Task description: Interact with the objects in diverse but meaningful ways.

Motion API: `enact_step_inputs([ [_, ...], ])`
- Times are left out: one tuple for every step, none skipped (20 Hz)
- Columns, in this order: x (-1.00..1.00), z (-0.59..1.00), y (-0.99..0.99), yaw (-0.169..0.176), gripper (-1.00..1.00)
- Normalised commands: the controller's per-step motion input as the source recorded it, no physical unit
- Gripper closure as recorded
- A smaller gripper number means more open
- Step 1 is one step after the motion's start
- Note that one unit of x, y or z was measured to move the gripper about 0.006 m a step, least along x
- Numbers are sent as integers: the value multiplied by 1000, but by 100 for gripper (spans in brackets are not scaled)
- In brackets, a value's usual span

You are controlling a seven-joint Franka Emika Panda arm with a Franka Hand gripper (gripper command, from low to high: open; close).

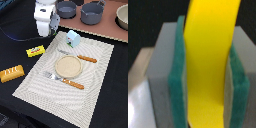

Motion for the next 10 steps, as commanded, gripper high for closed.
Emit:
enact_step_inputs([
  [0, -283, -180, 0, 100],
  [0, -303, -151, 1, 100],
  [0, -326, -129, 2, 100],
  [0, -360, -111, 5, 100],
  [0, -374, -94, 5, 100],
  [0, -423, -40, 7, 100],
  [0, -426, 0, 9, 100],
  [0, -414, -6, 6, 100],
  [0, -409, 0, 5, 100],
  [0, -403, 0, 5, -100],
])
